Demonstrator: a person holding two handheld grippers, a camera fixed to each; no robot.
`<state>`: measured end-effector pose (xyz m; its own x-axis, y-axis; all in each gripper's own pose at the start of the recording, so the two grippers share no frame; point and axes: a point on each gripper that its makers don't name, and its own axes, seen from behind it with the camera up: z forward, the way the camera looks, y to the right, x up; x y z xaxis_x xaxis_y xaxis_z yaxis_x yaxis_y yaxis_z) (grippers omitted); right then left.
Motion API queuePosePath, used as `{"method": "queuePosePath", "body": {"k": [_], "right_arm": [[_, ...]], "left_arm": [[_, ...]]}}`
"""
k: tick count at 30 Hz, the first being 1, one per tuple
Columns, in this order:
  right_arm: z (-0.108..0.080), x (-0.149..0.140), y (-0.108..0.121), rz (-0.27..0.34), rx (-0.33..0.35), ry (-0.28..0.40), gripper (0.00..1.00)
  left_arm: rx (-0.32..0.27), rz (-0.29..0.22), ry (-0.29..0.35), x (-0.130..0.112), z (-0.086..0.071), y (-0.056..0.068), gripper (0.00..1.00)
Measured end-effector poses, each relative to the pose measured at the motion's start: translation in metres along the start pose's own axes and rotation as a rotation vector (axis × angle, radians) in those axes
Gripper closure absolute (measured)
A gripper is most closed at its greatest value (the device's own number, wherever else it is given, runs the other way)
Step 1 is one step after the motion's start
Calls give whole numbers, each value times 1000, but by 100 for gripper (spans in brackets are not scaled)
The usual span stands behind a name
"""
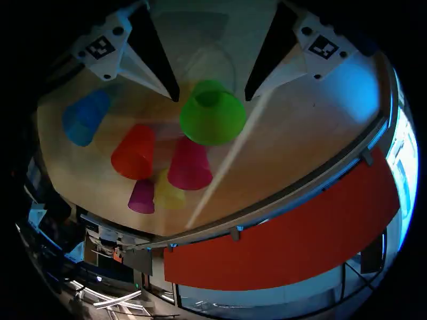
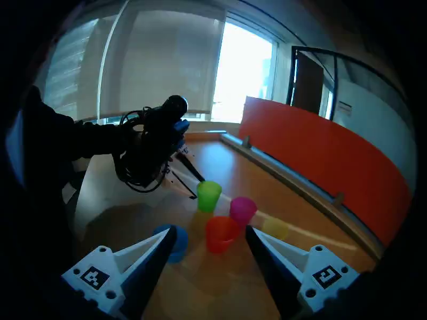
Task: Pour water
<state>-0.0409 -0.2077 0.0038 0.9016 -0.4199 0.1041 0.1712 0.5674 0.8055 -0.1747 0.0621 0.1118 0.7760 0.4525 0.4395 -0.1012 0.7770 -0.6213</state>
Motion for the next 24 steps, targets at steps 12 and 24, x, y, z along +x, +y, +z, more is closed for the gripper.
{"method": "queuePosePath", "body": {"k": [12,24], "right_arm": [[4,-4,3,7,4,-8,0],[6,-9,4,10,6,-15,0]], "left_arm": [[-21,2,6,8,14,-2,9],[-17,12,16,15,27,-5,9]]}}
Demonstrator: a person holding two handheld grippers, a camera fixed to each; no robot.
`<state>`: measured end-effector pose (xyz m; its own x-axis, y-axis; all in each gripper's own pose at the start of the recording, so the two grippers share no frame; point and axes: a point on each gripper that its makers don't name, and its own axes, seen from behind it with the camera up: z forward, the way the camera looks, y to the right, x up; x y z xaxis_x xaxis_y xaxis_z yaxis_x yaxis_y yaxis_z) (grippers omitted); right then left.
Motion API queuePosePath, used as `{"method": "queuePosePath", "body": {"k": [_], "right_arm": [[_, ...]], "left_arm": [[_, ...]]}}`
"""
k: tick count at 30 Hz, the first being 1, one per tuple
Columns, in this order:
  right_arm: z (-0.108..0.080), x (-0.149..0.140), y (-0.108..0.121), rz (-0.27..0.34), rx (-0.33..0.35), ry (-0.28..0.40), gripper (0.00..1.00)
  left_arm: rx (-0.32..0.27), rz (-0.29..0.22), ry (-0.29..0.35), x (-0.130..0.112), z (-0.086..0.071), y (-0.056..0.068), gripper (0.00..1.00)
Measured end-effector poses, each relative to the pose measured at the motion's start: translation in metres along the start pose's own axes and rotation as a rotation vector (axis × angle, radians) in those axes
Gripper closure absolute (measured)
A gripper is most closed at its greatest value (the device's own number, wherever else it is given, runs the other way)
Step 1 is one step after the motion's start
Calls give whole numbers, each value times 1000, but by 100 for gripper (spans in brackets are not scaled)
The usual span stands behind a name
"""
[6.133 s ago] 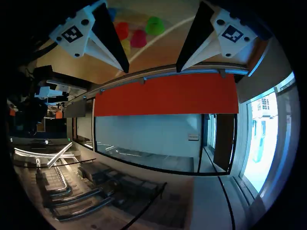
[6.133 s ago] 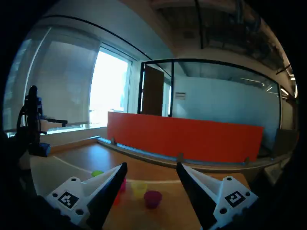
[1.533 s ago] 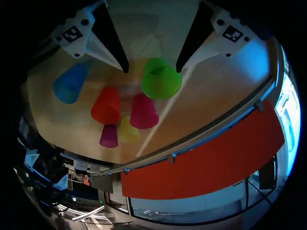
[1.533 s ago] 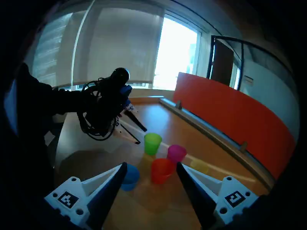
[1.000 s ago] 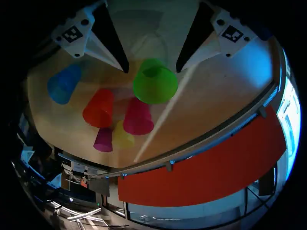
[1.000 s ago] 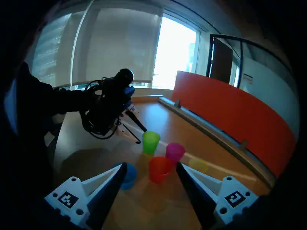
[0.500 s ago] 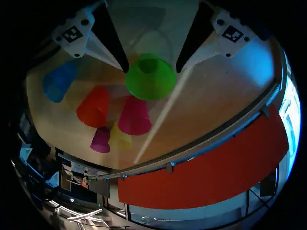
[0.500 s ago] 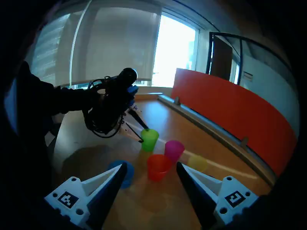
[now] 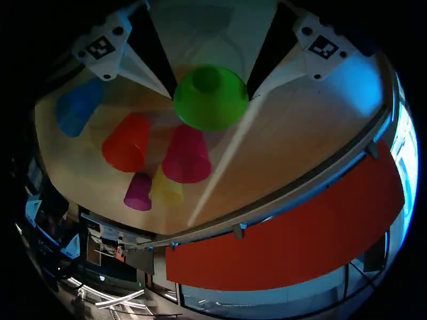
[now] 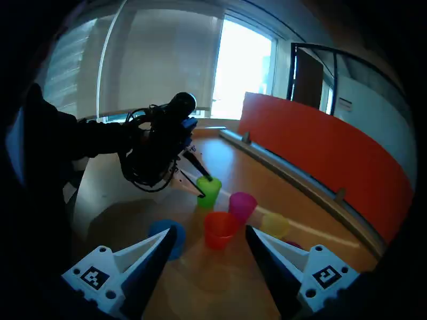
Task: Pour water
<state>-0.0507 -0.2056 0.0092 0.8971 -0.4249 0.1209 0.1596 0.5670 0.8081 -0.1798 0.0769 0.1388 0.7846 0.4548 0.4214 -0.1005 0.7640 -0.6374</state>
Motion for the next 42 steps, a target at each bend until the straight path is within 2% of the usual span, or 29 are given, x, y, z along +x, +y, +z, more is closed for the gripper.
{"method": "queuePosePath", "body": {"k": [9,21,31,42], "right_arm": [[-1,-2,2,7,-2,4,0],[-3,-2,0,12,-7,11,0],[-4,0,-1,15,-11,19,0],[-8,5,-3,12,-15,30,0]], "left_arm": [[21,9,9,2,3,-3,9],[28,6,14,3,2,-1,11],[42,-6,61,17,-12,1,12],[60,-22,142,39,-33,5,12]]}}
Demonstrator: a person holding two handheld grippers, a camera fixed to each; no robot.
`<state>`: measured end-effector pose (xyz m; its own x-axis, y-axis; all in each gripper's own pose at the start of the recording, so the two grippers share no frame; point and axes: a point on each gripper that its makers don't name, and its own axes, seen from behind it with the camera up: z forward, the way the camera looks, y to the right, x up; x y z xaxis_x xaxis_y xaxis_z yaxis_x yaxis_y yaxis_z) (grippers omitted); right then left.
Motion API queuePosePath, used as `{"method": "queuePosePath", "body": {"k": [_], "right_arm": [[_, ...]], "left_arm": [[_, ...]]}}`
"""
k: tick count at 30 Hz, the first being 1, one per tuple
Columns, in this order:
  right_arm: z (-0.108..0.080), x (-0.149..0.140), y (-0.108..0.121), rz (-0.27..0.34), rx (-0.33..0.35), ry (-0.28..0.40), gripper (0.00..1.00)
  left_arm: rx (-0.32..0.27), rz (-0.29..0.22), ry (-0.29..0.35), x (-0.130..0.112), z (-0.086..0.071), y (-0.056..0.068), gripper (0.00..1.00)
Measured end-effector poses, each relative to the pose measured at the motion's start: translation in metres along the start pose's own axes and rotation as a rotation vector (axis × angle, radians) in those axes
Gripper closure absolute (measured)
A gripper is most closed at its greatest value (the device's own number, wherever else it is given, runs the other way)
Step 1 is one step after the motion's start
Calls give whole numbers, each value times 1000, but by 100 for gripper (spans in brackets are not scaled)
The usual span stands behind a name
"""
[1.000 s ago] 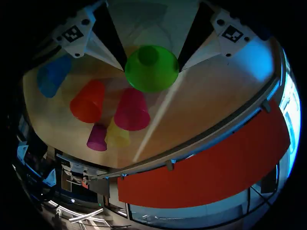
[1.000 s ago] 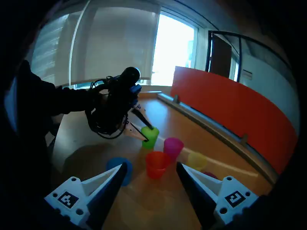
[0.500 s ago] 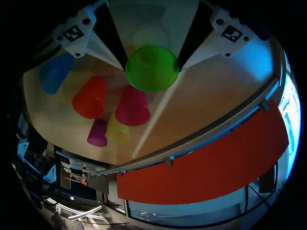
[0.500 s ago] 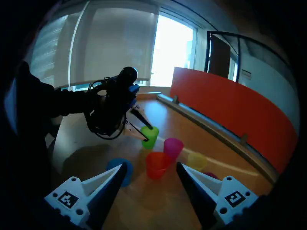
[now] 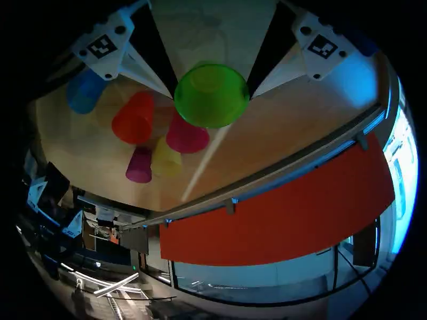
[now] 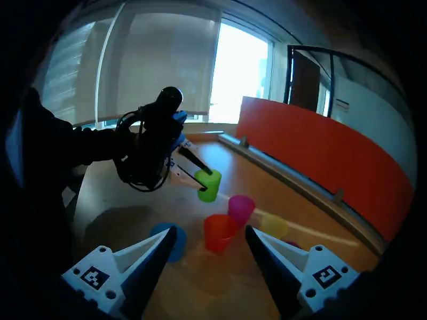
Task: Pour water
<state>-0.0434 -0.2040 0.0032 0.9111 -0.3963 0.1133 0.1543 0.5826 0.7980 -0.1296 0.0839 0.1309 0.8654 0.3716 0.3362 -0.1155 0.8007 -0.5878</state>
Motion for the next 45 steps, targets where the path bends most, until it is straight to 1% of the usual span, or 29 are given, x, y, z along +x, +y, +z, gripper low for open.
{"method": "queuePosePath", "body": {"k": [9,15,30,35,39,45], "right_arm": [[-3,3,-3,-2,-3,8,0],[-5,4,-5,-5,-6,15,0],[-5,-2,-11,4,-12,20,0],[-1,-6,-14,14,-8,19,0],[2,-9,-16,23,-4,19,0],[7,-16,-19,40,3,18,0]], "left_arm": [[27,1,68,31,-18,-2,12],[42,0,109,50,-32,0,12],[47,7,213,96,-71,13,12],[46,8,246,108,-84,18,12],[59,14,277,118,-94,19,12],[63,12,316,128,-109,23,12]]}}
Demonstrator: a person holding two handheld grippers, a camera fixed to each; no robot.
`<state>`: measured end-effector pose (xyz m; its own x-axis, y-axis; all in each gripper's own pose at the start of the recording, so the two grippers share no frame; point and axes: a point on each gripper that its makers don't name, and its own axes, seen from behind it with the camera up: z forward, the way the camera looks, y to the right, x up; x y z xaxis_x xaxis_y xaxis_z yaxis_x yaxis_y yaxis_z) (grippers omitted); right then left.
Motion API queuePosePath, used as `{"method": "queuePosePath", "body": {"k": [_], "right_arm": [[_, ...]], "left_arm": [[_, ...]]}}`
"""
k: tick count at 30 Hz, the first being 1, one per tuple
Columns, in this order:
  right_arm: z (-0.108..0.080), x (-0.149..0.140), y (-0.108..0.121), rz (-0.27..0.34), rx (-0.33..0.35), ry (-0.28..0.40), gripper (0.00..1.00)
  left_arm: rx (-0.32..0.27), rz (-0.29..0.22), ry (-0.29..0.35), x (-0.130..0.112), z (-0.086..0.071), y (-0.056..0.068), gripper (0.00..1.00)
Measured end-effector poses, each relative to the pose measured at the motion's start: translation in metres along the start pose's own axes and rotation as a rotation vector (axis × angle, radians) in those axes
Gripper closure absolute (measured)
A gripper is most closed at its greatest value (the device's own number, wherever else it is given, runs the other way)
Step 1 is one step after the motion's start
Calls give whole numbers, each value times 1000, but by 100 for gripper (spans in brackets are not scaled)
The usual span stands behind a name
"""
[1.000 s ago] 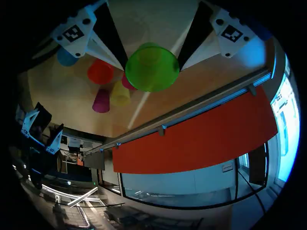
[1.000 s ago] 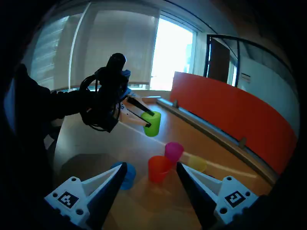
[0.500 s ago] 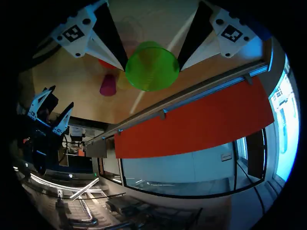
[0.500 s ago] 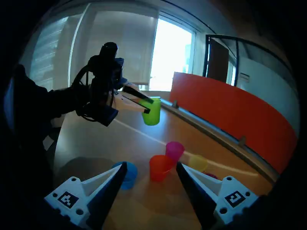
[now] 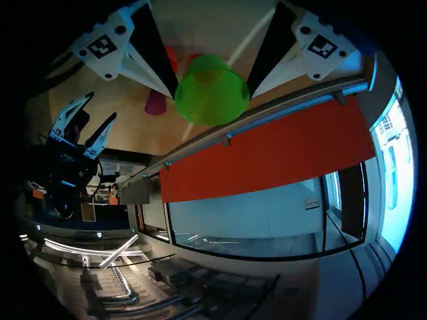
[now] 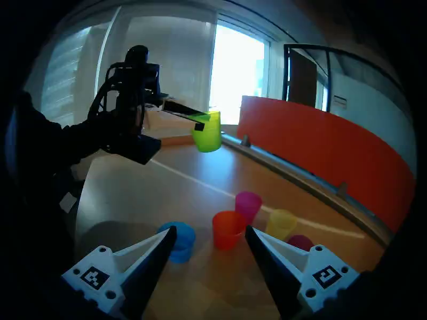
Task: Pour water
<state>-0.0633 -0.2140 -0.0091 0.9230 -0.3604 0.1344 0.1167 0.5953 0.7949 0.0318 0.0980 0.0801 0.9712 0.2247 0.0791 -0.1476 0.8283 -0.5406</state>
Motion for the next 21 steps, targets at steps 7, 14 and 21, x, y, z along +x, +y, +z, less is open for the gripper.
{"method": "queuePosePath", "body": {"k": [7,14,21], "right_arm": [[4,-4,-1,16,4,2,1],[7,-6,-2,26,6,2,1],[9,-9,-2,36,8,5,0]], "left_arm": [[4,-1,39,14,-11,3,12],[7,-2,68,25,-19,5,12],[10,-25,93,33,-22,4,12]]}}
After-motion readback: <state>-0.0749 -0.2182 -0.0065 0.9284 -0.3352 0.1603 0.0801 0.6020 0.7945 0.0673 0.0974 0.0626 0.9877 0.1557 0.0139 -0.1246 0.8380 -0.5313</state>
